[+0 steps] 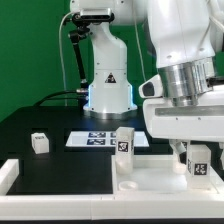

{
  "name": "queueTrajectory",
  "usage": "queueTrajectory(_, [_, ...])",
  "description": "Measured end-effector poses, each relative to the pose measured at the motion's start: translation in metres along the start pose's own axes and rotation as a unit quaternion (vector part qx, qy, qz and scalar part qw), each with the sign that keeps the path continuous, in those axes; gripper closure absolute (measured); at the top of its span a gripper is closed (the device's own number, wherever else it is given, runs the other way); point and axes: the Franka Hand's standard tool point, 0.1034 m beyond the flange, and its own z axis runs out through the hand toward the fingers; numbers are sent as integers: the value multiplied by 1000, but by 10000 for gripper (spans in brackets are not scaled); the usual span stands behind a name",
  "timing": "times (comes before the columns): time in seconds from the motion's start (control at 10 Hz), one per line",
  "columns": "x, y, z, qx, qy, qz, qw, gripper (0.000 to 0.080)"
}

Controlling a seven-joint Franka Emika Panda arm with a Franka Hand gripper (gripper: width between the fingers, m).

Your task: Assemble square table

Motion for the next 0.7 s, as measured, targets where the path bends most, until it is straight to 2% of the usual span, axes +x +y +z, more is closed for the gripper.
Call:
queueTrajectory(0.1, [3,1,-1,-11,5,-102,995,151])
queueTrajectory(0.2, [9,2,-5,-22,11,-204,979,150])
queueTrajectory(0.3, [8,1,-6,-39,17,-327,944,150])
queueTrajectory(0.4, [5,0,-3,-42,15,-344,938,150])
queueTrajectory(0.5, [6,1,-3,-40,15,-322,946,150])
queueTrajectory(0.6, [5,1,-3,-39,15,-310,950,239])
queueTrajectory(0.7, [4,0,-3,-37,16,-272,962,239])
